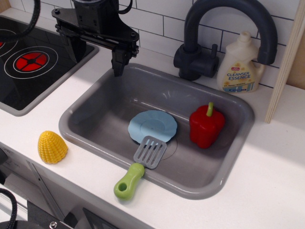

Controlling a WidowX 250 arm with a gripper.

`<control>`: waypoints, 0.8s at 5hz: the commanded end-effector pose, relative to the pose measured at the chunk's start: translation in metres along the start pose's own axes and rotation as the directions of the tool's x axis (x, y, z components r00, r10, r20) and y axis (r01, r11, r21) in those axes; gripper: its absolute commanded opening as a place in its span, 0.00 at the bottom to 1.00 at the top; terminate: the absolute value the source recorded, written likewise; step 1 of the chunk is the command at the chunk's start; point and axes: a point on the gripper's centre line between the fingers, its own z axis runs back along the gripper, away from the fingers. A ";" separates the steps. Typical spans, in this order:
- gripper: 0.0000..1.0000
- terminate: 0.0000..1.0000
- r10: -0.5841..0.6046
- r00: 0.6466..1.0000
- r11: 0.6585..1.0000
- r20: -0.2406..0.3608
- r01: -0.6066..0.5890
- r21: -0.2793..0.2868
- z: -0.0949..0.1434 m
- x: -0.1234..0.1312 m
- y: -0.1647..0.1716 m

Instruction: Put spatula on plate sink

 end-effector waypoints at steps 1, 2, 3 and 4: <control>1.00 0.00 0.000 1.000 1.000 0.000 0.000 0.000 0.000 0.000 0.000; 1.00 0.00 0.021 1.000 0.998 -0.020 -0.022 -0.061 0.008 -0.020 -0.006; 1.00 0.00 -0.021 0.999 0.991 -0.043 0.015 -0.129 0.020 -0.041 -0.012; 1.00 0.00 -0.018 0.999 0.989 -0.036 0.012 -0.145 0.028 -0.071 -0.025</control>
